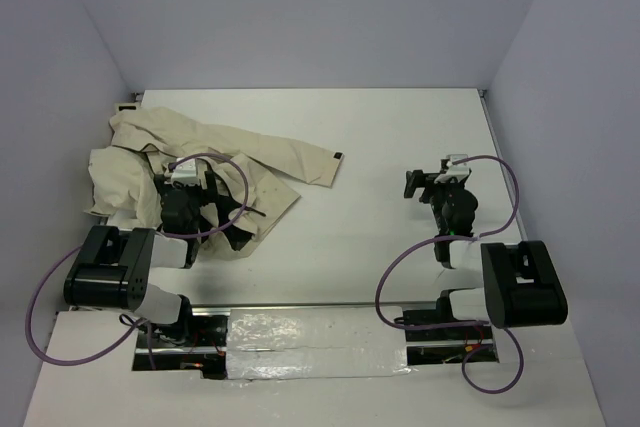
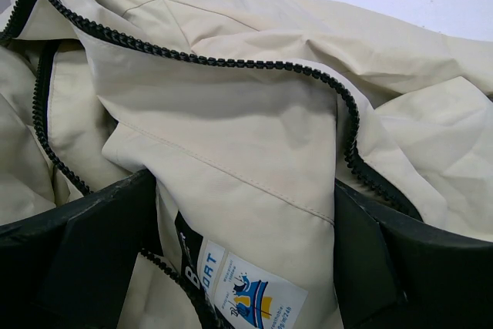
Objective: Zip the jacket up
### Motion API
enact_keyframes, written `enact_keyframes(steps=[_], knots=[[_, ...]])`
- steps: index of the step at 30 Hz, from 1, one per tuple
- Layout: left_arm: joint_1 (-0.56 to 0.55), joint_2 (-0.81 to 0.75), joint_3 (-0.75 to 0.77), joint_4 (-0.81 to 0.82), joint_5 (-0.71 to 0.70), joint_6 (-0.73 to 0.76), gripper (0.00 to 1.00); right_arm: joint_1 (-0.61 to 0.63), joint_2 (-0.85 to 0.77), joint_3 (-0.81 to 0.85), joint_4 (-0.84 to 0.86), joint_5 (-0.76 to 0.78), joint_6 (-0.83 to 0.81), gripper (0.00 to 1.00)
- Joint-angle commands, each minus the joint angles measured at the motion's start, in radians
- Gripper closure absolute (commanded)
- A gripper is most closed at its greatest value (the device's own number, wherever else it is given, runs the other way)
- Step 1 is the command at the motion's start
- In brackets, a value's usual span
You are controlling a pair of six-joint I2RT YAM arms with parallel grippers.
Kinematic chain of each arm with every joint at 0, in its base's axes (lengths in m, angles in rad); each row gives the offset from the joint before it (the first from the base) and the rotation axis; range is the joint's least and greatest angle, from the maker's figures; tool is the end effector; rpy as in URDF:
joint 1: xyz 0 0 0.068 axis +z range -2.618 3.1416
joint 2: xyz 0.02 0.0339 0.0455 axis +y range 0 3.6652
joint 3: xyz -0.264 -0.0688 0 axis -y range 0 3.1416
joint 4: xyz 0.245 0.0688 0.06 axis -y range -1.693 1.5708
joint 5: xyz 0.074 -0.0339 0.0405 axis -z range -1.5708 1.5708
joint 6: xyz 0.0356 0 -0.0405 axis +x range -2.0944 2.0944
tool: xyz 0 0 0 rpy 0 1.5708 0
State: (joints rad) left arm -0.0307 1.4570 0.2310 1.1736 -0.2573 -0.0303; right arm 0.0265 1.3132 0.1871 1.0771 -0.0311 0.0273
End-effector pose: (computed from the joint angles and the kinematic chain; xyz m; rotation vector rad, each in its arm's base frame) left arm 0.2377 0.0018 0.1598 -0.1975 1.6118 0.1618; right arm 0.2216 0.0070 0.1681 -0.0233 1.6200 0.0667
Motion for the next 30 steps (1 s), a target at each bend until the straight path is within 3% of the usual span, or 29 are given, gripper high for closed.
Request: enact_keyframes(steps=[1, 4, 5, 8, 9, 11, 12, 15, 18, 20, 22, 24, 27, 30], knots=[[-0.002, 0.002, 0.010, 0.054, -0.003, 0.001, 0.01, 0.007, -0.053, 0.095, -0.063, -0.015, -0.026, 0.00], [-0.002, 0.005, 0.010, 0.063, 0.004, 0.006, 0.01, 0.007, -0.103, 0.242, -0.412, -0.098, -0.064, 0.02], [-0.002, -0.003, 0.013, 0.061, 0.044, 0.027, 0.01, 0.006, -0.112, 0.335, -0.472, -0.171, -0.044, 0.07], [-0.012, -0.217, 0.097, -0.208, 0.159, 0.099, 0.01, 0.010, -0.111, 0.553, -0.710, -0.333, 0.000, 0.29], [-0.015, -0.328, 0.125, -0.391, 0.176, 0.101, 0.01, 0.021, -0.083, 0.613, -0.837, -0.383, 0.022, 0.31], [-0.015, -0.432, 0.189, -0.561, 0.194, 0.115, 0.01, 0.122, -0.046, 0.779, -0.987, -0.337, 0.049, 0.25], [-0.015, -0.523, 0.220, -0.762, 0.220, 0.119, 0.01, 0.177, -0.007, 0.822, -1.017, -0.261, 0.034, 0.21], [-0.018, -0.651, 0.327, -1.108, 0.351, 0.135, 0.01, 0.364, 0.093, 0.969, -1.066, -0.224, 0.000, 0.09], [-0.017, -0.752, 0.387, -1.248, 0.372, 0.101, 0.01, 0.472, 0.229, 1.107, -1.059, -0.271, 0.104, 0.07], [-0.015, -0.787, 0.436, -1.327, 0.276, 0.043, 0.01, 0.528, 0.312, 1.213, -1.069, -0.264, 0.150, 0.08], [-0.005, -0.755, 0.535, -1.463, 0.178, -0.028, 0.05, 0.614, 0.455, 1.345, -1.137, -0.221, 0.151, 0.08], [0.026, -0.622, 0.628, -1.593, 0.146, -0.083, 0.05, 0.688, 0.601, 1.510, -1.242, -0.201, 0.141, 0.08], [0.162, -0.420, 0.815, -1.854, 0.121, -0.152, 0.01, 0.746, 0.762, 1.681, -1.301, -0.207, 0.166, 0.08], [0.291, -0.301, 0.888, -1.905, 0.148, -0.161, 0.01, 0.774, 0.876, 1.796, -1.293, -0.202, 0.204, 0.08]])
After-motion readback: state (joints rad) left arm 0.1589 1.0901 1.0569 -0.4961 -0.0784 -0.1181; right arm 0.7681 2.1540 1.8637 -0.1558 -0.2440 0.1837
